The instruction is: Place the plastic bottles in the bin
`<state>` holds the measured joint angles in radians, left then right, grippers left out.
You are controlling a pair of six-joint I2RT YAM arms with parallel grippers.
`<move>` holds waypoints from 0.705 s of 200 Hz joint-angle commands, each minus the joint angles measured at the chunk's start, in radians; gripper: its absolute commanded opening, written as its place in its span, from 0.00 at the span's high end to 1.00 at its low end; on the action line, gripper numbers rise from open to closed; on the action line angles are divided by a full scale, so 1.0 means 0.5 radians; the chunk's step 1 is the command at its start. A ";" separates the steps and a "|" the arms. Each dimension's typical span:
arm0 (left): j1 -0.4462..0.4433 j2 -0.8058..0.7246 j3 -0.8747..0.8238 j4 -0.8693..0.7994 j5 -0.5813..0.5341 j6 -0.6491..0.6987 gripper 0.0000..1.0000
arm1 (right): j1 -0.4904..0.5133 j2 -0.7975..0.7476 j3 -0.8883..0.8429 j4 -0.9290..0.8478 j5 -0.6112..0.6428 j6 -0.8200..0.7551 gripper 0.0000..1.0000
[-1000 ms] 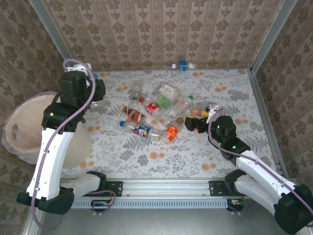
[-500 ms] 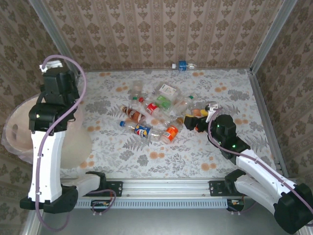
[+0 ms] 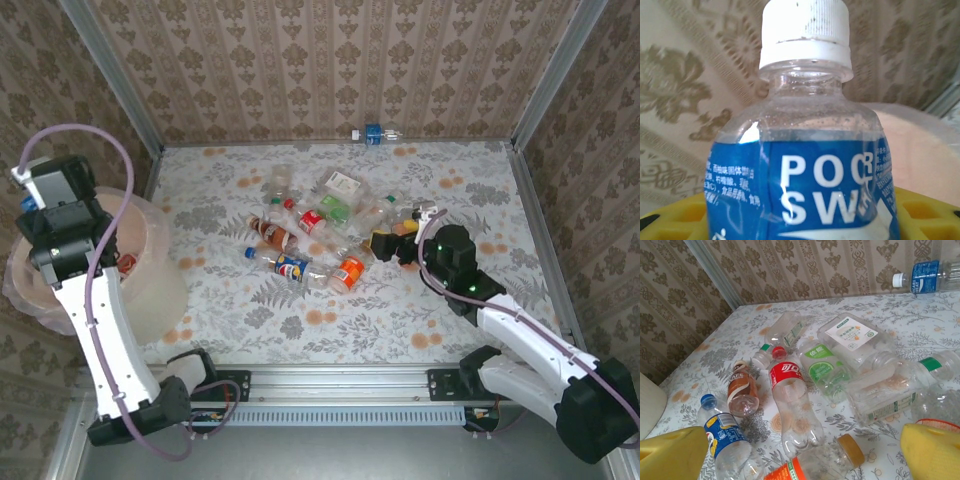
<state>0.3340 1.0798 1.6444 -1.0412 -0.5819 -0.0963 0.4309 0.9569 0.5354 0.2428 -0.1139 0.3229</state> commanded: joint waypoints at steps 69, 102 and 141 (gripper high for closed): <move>0.696 0.097 -0.181 0.109 0.448 0.037 0.46 | 0.013 0.033 0.159 -0.032 -0.033 -0.136 0.00; 0.834 0.125 -0.323 0.207 0.590 -0.078 0.43 | 0.013 0.053 0.220 -0.083 -0.041 -0.171 0.00; 0.857 0.127 -0.495 0.239 0.590 -0.164 0.37 | 0.016 0.025 0.208 -0.085 -0.024 -0.134 0.00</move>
<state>0.7544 1.1496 1.4296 -0.9569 -0.3050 -0.1318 0.4313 0.9817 0.6178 0.2180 -0.1139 0.2604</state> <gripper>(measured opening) 0.608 0.996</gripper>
